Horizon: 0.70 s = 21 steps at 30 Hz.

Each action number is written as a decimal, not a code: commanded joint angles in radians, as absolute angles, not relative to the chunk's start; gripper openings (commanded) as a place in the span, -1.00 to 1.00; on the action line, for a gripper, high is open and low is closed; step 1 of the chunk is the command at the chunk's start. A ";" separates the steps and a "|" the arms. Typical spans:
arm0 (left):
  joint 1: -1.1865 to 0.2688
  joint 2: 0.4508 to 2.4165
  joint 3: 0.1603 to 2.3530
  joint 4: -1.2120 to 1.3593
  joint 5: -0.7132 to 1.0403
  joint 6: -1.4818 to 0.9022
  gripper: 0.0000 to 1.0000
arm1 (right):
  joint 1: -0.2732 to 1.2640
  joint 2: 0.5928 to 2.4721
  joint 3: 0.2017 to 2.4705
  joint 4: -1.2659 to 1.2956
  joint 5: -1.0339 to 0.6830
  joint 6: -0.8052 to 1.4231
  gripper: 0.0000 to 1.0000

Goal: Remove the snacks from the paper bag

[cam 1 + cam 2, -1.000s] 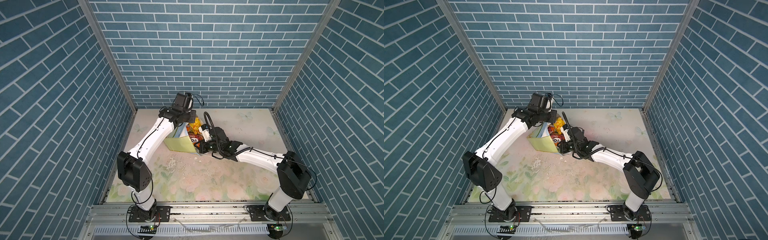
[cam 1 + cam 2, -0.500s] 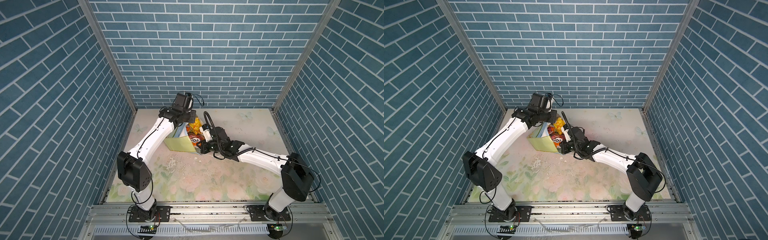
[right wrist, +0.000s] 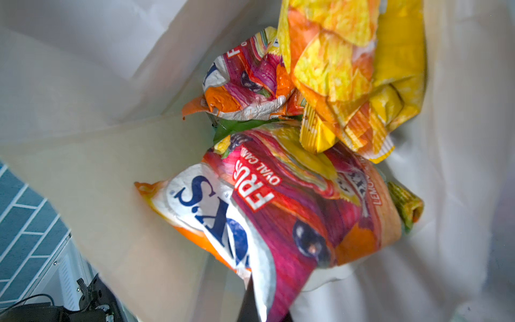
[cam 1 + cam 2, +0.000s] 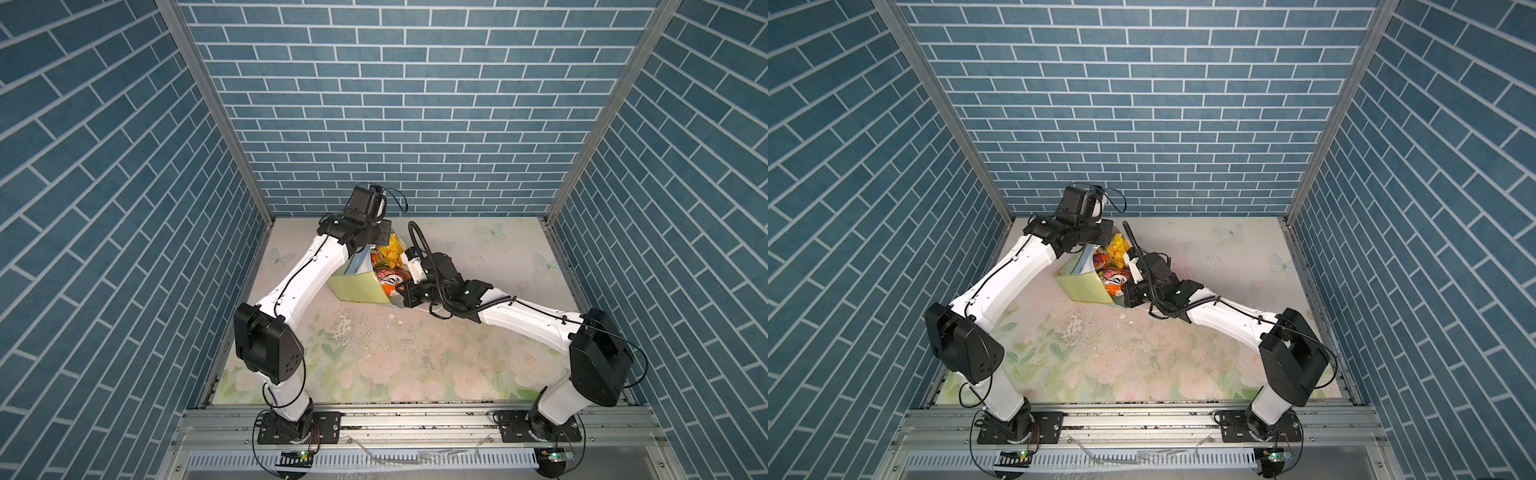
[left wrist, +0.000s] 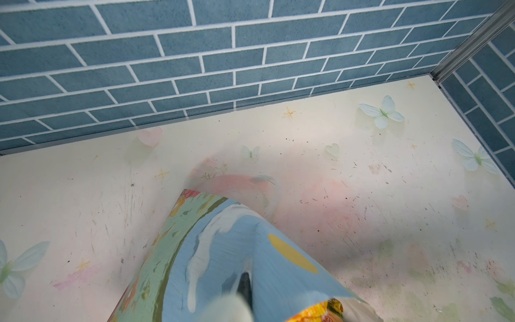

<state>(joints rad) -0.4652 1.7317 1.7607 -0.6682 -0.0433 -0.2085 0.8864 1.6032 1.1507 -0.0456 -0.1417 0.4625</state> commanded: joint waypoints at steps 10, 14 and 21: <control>-0.470 1.669 1.772 -0.620 -0.067 -0.202 -1.00 | 0.885 1.512 1.201 -0.057 -0.094 0.399 -1.00; -0.470 1.665 1.772 -0.622 -0.070 -0.198 -1.00 | 0.884 1.505 1.216 -0.061 -0.094 0.385 -1.00; -0.469 1.657 1.769 -0.625 -0.076 -0.194 -1.00 | 0.884 1.495 1.238 -0.063 -0.060 0.362 -1.00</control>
